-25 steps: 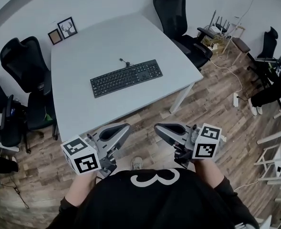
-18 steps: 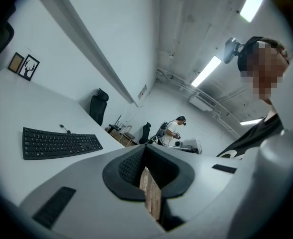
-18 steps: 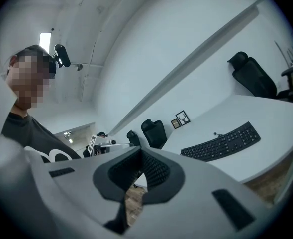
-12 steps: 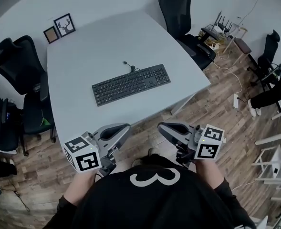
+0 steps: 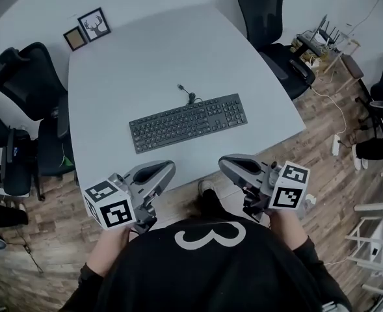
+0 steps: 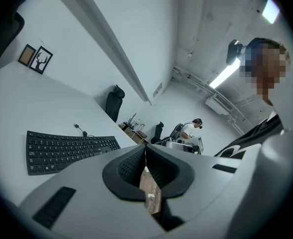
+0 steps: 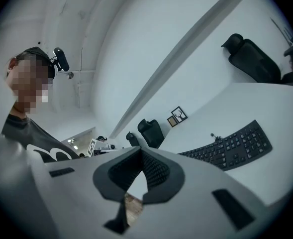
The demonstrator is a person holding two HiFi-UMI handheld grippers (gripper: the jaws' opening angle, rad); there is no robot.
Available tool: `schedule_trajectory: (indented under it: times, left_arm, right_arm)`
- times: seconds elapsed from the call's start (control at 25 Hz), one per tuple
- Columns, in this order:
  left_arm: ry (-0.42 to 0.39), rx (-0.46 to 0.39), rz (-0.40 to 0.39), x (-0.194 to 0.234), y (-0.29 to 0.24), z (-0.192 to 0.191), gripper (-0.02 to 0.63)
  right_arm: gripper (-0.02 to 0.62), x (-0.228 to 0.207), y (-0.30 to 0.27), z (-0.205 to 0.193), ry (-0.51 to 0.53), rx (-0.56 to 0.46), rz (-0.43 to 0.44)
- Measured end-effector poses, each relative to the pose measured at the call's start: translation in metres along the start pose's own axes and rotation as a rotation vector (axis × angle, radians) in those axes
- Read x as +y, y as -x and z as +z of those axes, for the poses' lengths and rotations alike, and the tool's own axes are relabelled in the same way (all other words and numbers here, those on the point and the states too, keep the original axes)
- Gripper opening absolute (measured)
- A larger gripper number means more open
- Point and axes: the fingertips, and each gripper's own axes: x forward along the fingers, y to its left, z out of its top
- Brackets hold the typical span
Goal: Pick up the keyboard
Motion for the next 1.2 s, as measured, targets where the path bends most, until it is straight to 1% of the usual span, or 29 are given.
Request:
schedule_trajectory:
  times: [0.2, 0.36, 0.52, 0.72, 0.8, 0.96, 1.04, 1.12, 1.2]
  left_arm:
    - [0.022, -0.011, 0.033, 0.029, -0.028, 0.023, 0.014]
    - [0.027, -0.003, 0.038, 0.046, -0.052, 0.029, 0.014]
    - [0.067, -0.01, 0.043, 0.067, -0.067, 0.035, 0.014]
    - [0.112, -0.002, 0.095, 0.093, -0.074, 0.036, 0.015]
    - [0.121, -0.002, 0.125, 0.102, -0.07, 0.032, 0.015]
    - [0.111, -0.01, 0.182, 0.121, -0.06, 0.021, 0.018]
    - [0.123, -0.015, 0.22, 0.136, -0.053, 0.018, 0.045]
    - [0.153, -0.008, 0.255, 0.153, -0.048, 0.015, 0.122]
    - [0.173, 0.002, 0.306, 0.171, -0.042, 0.011, 0.159]
  right_arm:
    - [0.009, -0.038, -0.022, 0.027, -0.016, 0.044, 0.05]
    - [0.008, -0.068, -0.032, 0.043, -0.022, 0.079, 0.068]
    - [0.009, -0.094, -0.043, 0.052, -0.038, 0.116, 0.081]
    - [0.011, -0.123, -0.05, 0.052, -0.048, 0.179, 0.083]
    - [0.011, -0.134, -0.047, 0.046, -0.042, 0.203, 0.066]
    - [0.012, -0.157, -0.037, 0.032, -0.046, 0.245, 0.02]
    - [0.017, -0.172, -0.034, 0.029, -0.055, 0.259, 0.0]
    - [0.026, -0.188, -0.029, 0.03, -0.067, 0.27, -0.018]
    - [0.068, -0.204, -0.023, 0.03, -0.08, 0.282, -0.036]
